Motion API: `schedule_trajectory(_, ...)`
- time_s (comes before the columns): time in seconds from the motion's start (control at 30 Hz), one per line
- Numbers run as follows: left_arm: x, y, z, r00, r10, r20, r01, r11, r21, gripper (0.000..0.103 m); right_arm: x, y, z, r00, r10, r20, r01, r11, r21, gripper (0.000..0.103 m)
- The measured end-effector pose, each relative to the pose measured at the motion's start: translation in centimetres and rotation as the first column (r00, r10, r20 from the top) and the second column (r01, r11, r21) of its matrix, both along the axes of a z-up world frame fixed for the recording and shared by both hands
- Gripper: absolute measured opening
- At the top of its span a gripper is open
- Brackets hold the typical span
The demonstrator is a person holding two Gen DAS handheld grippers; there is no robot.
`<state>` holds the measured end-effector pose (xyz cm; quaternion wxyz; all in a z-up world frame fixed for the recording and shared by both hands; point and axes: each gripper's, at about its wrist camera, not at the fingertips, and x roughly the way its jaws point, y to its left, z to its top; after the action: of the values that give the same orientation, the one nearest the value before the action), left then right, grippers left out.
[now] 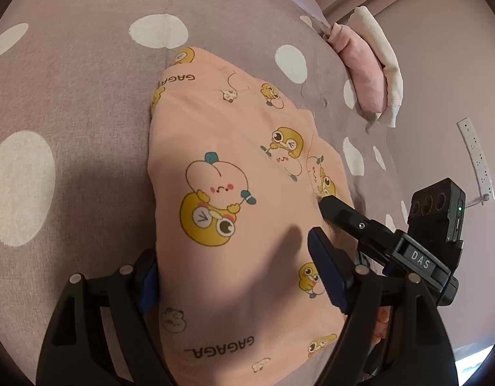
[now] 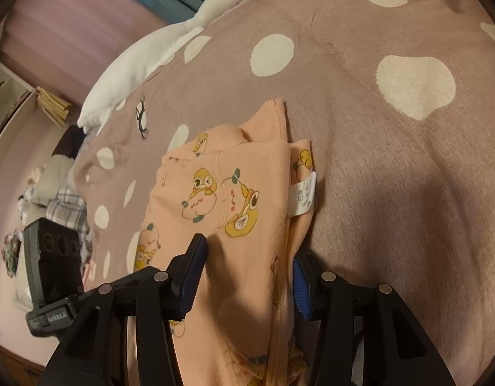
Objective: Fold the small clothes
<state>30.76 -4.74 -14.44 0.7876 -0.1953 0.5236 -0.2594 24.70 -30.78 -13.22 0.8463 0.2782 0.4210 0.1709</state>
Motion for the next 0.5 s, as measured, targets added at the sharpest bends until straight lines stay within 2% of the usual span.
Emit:
schedule_trajectory(0.33,0.2,-0.2,0.0,1.0,0.005,0.004,-0.005,1.0,0.0,0.079,0.7,0.5,0.2,1.0,0.007,0.013,-0.006,0.999,-0.036,0.049)
schedule_trajectory(0.5,-0.1,-0.3,0.1,0.999,0.029,0.029,-0.031,0.997,0.067,0.062,0.5,1.3,0.6,0.999,0.012,0.032,-0.008,0.993,-0.116,0.045)
